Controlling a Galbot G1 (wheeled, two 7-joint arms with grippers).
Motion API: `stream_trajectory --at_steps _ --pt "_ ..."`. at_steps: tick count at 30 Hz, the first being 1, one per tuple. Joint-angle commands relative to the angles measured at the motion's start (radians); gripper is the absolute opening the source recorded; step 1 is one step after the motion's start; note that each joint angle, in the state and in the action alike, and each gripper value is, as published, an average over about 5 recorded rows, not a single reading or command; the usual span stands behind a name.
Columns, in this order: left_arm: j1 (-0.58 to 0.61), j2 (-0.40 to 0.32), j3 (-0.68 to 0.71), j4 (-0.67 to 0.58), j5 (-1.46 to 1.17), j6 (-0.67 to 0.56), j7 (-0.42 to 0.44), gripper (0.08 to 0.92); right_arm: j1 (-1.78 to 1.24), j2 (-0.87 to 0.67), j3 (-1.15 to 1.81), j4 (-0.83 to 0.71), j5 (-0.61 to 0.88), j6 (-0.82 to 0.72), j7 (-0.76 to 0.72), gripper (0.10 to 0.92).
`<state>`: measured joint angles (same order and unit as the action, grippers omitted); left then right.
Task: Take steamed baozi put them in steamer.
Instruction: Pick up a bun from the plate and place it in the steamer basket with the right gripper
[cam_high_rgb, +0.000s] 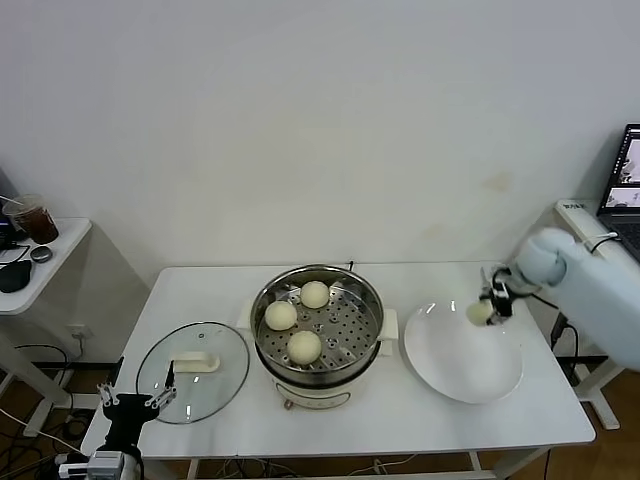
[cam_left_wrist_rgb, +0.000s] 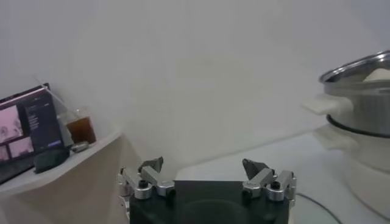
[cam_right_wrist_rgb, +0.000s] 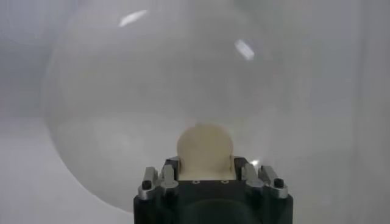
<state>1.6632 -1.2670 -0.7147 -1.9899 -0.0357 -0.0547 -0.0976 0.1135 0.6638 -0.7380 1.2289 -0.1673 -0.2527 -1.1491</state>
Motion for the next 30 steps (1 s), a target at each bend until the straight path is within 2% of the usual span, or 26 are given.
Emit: stream_trajectory --at_steps 1,8,16,20,30 --pt "-0.008 0.004 0.016 -0.002 0.0 0.001 0.0 0.823 0.603 0.029 -0.484 0.31 0.459 -0.226 0.068 0.519" --pt "-0.011 0.014 0.013 -0.007 0.0 0.001 0.002 0.823 0.703 0.187 -0.604 0.427 0.655 -0.364 0.156 0.47" --pt "-0.006 0.01 -0.006 -0.012 -0.002 0.001 0.0 0.823 0.568 0.35 -0.593 0.399 0.729 -0.465 0.258 0.458" --pt "0.001 0.005 -0.019 -0.014 -0.003 0.0 0.0 0.823 0.501 0.403 -0.588 0.347 0.691 -0.471 0.266 0.459" --pt "0.009 0.001 -0.037 -0.008 -0.009 -0.007 -0.002 0.823 0.321 0.467 -0.545 0.176 0.489 -0.434 0.249 0.467"
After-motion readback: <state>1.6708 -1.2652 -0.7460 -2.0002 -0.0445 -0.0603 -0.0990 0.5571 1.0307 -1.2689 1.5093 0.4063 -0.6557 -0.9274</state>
